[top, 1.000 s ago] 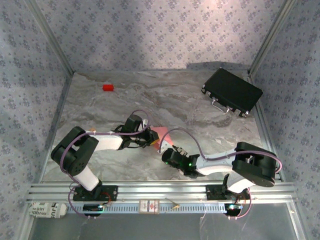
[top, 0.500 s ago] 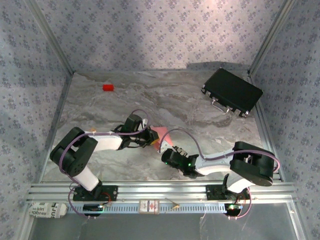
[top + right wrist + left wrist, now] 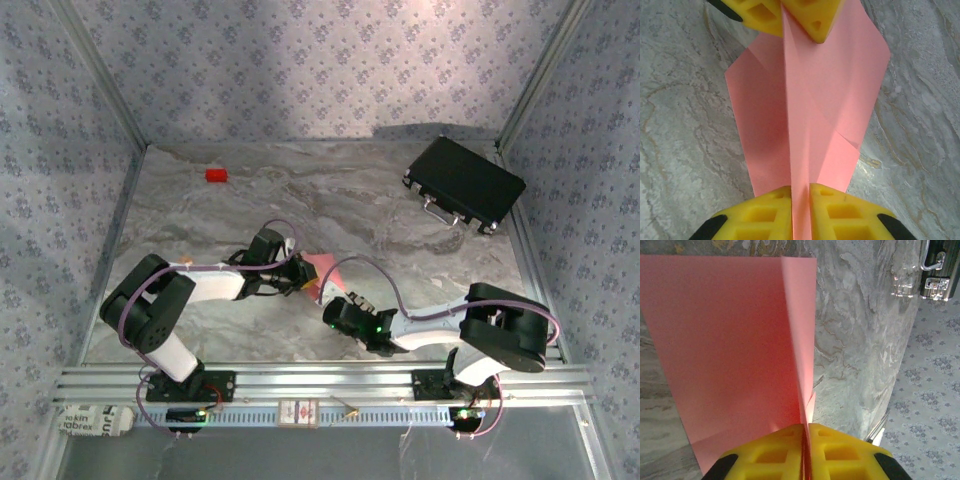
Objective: Fold a paper plane with a square sheet of paper (pick it up from the middle)
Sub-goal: Fourth fold the wing at the center of the table.
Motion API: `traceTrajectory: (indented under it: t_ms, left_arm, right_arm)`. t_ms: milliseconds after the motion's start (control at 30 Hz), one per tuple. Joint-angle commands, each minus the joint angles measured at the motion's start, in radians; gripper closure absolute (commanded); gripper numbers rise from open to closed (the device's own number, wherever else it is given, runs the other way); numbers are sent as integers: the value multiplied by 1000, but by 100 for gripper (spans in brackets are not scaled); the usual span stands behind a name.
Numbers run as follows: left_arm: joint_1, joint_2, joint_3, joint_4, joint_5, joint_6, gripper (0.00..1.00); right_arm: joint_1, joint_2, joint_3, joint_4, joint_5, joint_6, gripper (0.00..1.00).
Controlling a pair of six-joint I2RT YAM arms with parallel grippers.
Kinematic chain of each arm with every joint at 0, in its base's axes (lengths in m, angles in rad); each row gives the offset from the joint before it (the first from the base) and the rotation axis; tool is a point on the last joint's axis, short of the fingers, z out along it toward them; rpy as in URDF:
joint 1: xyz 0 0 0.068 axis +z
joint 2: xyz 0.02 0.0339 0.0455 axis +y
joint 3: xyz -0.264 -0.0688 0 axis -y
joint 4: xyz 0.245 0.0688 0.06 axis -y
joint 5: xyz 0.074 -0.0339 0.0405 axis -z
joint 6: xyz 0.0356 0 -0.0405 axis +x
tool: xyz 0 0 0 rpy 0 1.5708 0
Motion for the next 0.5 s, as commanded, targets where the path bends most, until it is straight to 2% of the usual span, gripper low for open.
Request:
traceTrajectory:
  t_ms: [0, 467]
  left_arm:
    - [4, -22, 22, -13, 1, 5, 90]
    - [3, -20, 21, -12, -2, 1, 90]
  right_arm:
    - [-3, -10, 22, 15, 3, 25, 83]
    - [-12, -13, 20, 11, -19, 23, 87]
